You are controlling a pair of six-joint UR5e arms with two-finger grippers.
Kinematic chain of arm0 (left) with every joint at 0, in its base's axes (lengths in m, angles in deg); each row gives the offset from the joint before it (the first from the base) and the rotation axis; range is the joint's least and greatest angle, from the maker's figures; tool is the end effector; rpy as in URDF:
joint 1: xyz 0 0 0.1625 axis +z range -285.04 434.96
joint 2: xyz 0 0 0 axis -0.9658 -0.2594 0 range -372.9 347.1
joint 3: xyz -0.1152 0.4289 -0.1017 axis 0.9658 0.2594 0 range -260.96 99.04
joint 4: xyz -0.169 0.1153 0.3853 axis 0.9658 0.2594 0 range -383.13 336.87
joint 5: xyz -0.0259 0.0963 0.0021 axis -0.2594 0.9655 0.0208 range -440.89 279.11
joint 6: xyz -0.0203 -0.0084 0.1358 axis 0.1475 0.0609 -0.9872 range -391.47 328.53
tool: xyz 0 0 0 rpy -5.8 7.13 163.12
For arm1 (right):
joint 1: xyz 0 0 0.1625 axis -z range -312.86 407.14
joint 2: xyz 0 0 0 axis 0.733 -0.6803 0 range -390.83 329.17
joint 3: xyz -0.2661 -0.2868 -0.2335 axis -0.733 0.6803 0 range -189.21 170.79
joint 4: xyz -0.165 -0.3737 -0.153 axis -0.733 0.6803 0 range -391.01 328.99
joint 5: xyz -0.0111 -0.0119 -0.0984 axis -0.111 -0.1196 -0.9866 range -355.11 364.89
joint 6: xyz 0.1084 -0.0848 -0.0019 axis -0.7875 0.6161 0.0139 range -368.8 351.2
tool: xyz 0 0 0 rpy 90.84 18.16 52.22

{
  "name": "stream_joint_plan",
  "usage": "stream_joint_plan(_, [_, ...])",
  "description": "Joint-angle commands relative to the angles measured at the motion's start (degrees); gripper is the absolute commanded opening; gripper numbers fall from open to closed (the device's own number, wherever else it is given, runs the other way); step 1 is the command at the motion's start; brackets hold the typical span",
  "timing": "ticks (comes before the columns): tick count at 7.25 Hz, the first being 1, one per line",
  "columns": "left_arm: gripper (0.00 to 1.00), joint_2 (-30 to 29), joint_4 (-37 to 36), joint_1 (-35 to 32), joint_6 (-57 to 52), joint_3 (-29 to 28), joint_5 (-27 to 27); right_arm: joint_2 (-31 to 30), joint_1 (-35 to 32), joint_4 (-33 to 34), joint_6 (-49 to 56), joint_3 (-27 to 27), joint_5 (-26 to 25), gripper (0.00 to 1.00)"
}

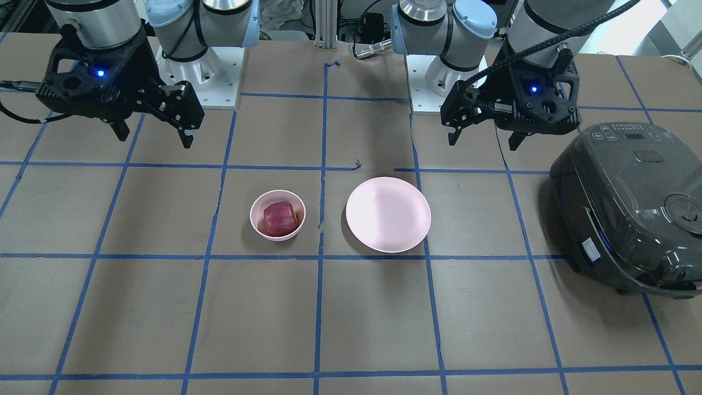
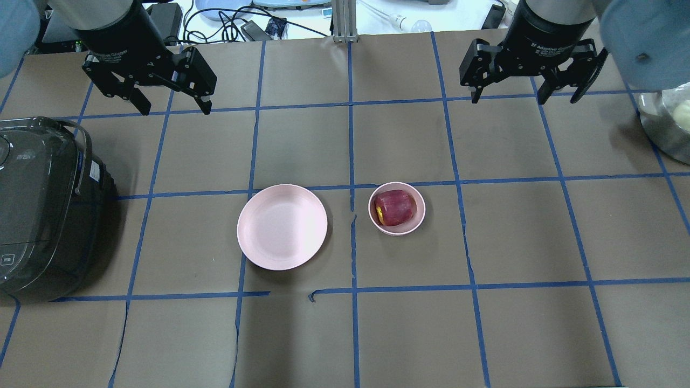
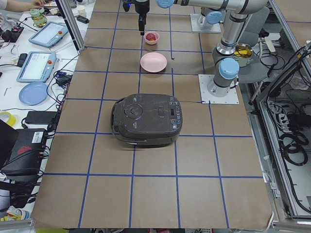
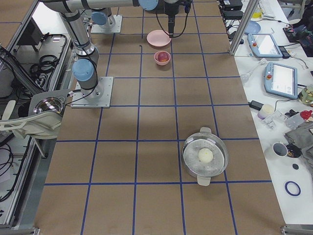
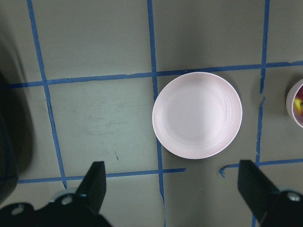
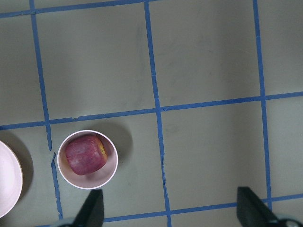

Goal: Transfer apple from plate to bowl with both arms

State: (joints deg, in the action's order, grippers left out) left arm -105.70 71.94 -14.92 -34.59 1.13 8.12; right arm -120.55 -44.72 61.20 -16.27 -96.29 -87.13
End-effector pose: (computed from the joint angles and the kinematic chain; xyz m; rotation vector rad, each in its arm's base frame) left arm -0.1347 -0.5361 0.5170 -0.0823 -3.1233 0.0019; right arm 0.1455 -0.5237 0.5087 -0.1545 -3.1066 0.1358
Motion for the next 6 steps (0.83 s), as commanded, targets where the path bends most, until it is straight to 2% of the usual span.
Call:
stream_joint_plan(1, [1.0,0.69,0.29,-0.11,-0.21,-0.01,0.29,-0.01,-0.16,-0.1,0.0,-0.03,0.0,1.0])
stream_joint_plan(3, [1.0,1.04,-0.15,-0.03,-0.21,0.43,0.2,1.47,-0.69,-0.02,-0.62,-2.21,0.44,1.0])
stream_joint_plan(6, [1.0,0.86,-0.32,-0.38,0.14,0.52,2.13,1.22,-0.25,0.52,-0.53,-1.52,0.18,1.0])
